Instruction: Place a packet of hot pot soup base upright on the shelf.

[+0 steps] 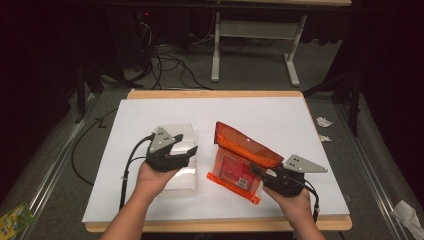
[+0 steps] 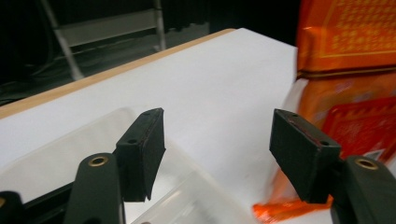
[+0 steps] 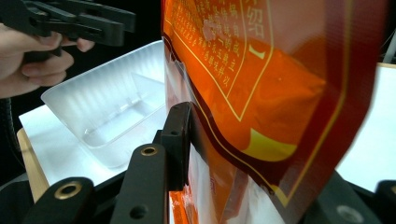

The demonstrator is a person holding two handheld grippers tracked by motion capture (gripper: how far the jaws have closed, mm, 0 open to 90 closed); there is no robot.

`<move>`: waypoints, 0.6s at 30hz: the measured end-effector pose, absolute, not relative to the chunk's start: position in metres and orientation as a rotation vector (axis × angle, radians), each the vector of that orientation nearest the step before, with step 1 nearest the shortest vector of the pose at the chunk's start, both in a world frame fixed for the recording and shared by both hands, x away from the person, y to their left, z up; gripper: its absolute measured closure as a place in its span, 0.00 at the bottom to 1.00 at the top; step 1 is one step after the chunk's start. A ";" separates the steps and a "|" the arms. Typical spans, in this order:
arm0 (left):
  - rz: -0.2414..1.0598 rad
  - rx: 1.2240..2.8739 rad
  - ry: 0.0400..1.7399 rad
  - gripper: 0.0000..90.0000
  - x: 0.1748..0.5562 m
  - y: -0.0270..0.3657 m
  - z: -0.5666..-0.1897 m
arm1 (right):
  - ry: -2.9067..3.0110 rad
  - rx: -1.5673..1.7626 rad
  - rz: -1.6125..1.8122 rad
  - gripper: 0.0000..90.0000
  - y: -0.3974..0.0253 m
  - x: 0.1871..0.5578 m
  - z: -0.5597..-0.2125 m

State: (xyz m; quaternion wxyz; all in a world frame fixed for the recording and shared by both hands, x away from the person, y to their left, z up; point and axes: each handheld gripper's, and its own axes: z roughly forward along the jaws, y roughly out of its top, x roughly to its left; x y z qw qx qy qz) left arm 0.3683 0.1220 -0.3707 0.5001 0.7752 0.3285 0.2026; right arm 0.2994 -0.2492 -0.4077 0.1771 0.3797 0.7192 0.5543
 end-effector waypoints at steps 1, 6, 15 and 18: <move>0.506 1.876 0.808 0.39 0.367 0.132 -0.370 | 2.033 1.071 1.568 0.72 -0.249 0.300 -0.408; 0.566 1.854 0.883 0.37 0.359 0.175 -0.373 | 2.028 1.077 1.575 0.72 -0.249 0.300 -0.409; 0.591 1.779 1.048 0.33 0.336 0.241 -0.406 | 2.029 1.079 1.572 0.70 -0.248 0.300 -0.409; 0.562 1.723 1.100 0.33 0.333 0.259 -0.422 | 2.029 1.073 1.572 0.71 -0.248 0.299 -0.410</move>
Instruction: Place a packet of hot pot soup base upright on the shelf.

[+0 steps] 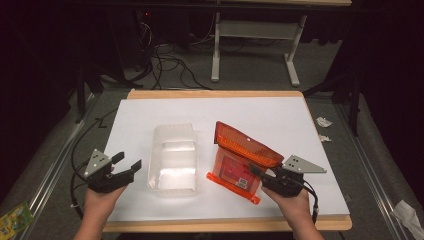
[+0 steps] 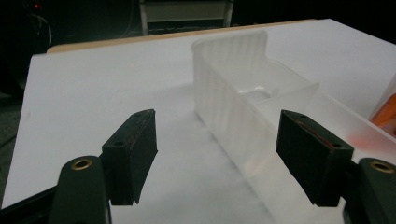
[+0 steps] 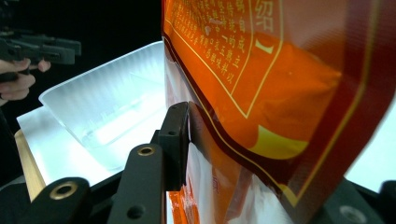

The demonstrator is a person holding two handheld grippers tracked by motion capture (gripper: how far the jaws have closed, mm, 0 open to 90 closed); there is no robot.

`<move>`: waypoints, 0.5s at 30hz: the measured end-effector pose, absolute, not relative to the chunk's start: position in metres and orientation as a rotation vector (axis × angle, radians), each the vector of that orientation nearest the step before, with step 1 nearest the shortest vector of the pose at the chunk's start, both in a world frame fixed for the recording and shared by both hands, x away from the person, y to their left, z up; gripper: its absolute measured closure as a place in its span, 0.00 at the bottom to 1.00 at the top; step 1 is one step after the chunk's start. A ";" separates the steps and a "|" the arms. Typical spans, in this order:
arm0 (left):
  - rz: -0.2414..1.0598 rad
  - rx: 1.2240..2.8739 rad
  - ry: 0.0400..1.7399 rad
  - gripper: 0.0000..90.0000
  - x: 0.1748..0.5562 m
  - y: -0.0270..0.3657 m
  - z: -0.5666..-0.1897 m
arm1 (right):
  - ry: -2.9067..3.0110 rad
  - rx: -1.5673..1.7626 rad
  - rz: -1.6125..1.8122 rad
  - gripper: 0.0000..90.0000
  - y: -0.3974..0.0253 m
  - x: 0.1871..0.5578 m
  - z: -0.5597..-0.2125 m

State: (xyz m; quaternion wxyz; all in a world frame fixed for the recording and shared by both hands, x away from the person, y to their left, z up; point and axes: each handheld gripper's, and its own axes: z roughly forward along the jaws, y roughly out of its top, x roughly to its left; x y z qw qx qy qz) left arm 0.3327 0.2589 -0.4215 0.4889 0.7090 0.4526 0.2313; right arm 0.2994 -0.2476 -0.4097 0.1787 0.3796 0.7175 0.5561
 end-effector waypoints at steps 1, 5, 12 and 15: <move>0.550 1.713 1.112 0.33 0.333 0.263 -0.426 | 2.032 1.069 1.574 0.72 -0.248 0.299 -0.410; 0.552 1.722 1.128 0.33 0.336 0.274 -0.436 | 2.049 1.056 1.578 0.76 -0.248 0.299 -0.409; 0.549 1.686 1.143 0.33 0.338 0.282 -0.439 | 2.060 1.049 1.583 0.81 -0.244 0.295 -0.405; 0.553 1.686 1.137 0.33 0.337 0.282 -0.439 | 2.048 1.050 1.572 0.81 -0.239 0.292 -0.401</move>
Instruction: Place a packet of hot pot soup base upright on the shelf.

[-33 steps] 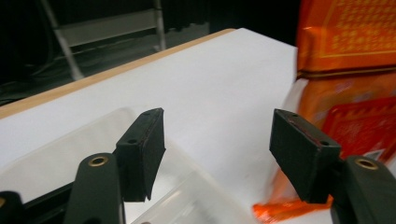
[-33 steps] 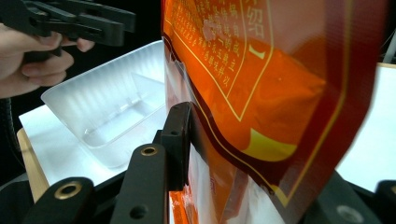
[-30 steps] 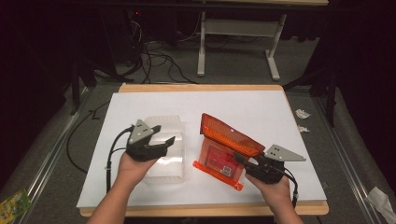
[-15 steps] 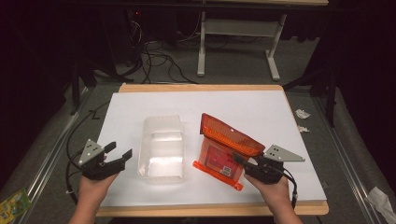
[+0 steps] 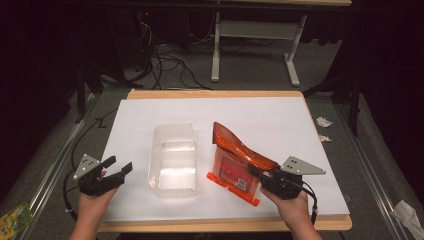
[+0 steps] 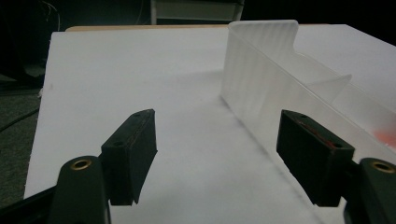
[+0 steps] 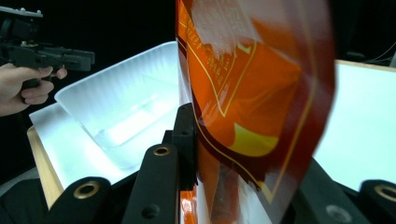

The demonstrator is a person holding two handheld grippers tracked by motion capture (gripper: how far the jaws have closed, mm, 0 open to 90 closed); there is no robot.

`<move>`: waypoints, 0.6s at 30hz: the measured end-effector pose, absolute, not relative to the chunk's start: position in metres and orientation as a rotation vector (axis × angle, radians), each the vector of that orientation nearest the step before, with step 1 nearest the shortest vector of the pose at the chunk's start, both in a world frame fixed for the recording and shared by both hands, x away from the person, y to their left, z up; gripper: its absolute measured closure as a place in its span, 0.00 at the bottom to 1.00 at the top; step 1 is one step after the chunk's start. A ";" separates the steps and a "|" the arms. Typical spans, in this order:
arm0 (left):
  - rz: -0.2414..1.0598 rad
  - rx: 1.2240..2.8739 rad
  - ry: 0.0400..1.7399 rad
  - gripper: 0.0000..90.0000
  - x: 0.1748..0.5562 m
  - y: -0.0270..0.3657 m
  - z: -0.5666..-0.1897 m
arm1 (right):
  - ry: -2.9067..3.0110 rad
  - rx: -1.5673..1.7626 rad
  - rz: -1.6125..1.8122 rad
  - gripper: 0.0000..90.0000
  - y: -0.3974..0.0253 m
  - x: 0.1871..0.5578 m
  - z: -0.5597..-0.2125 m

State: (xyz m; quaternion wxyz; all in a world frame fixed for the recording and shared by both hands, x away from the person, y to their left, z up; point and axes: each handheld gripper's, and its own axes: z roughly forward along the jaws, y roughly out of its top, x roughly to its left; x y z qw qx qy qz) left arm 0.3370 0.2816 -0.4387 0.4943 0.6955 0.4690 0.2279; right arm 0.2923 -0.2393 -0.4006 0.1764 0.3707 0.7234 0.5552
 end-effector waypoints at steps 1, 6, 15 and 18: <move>0.551 1.686 1.135 0.33 0.337 0.282 -0.439 | 2.040 1.048 1.575 0.81 -0.238 0.291 -0.399; 0.551 1.687 1.105 0.33 0.337 0.281 -0.439 | 2.003 1.054 1.579 0.81 -0.236 0.286 -0.389; 0.577 1.716 1.065 0.32 0.336 0.278 -0.440 | 1.903 1.104 1.575 0.81 -0.242 0.285 -0.375; 0.577 1.715 1.065 0.31 0.336 0.278 -0.440 | 1.876 1.109 1.571 0.81 -0.241 0.285 -0.369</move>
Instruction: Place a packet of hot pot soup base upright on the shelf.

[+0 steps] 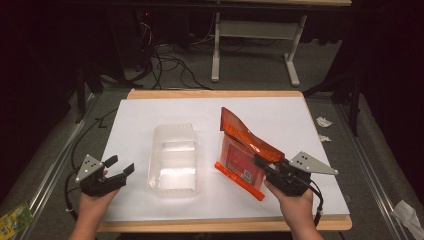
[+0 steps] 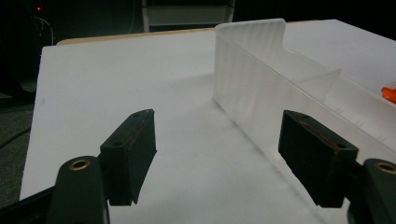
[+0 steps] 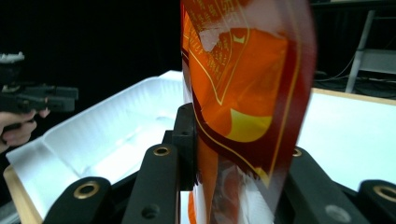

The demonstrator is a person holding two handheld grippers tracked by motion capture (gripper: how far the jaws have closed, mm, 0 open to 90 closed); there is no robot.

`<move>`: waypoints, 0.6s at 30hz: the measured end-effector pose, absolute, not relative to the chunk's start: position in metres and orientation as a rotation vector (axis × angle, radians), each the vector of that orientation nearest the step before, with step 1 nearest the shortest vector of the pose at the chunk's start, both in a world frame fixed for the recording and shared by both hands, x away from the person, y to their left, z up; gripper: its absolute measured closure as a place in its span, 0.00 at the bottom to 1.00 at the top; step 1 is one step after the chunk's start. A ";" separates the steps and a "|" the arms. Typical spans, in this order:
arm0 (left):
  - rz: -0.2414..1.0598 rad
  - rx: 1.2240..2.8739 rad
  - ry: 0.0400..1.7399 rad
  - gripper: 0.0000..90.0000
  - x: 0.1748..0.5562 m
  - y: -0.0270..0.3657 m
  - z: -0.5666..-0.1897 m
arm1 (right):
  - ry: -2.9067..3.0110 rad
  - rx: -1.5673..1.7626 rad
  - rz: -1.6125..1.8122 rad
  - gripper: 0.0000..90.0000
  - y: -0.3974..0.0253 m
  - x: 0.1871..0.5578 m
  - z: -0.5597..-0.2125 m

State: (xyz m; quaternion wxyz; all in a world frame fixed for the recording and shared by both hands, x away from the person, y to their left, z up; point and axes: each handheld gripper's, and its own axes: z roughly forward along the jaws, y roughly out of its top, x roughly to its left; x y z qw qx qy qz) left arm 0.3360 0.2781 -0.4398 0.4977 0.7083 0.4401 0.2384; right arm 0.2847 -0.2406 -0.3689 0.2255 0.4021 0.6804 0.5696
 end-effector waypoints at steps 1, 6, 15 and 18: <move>0.580 1.715 1.065 0.31 0.336 0.278 -0.440 | 1.870 1.105 1.575 0.81 -0.240 0.285 -0.367; 0.580 1.722 1.064 0.30 0.336 0.278 -0.440 | 1.849 1.099 1.589 0.81 -0.235 0.285 -0.356; 0.588 1.723 1.065 0.29 0.335 0.279 -0.439 | 1.835 1.066 1.613 0.81 -0.223 0.288 -0.335; 0.590 1.721 1.067 0.29 0.336 0.279 -0.439 | 1.831 1.055 1.622 0.81 -0.216 0.290 -0.328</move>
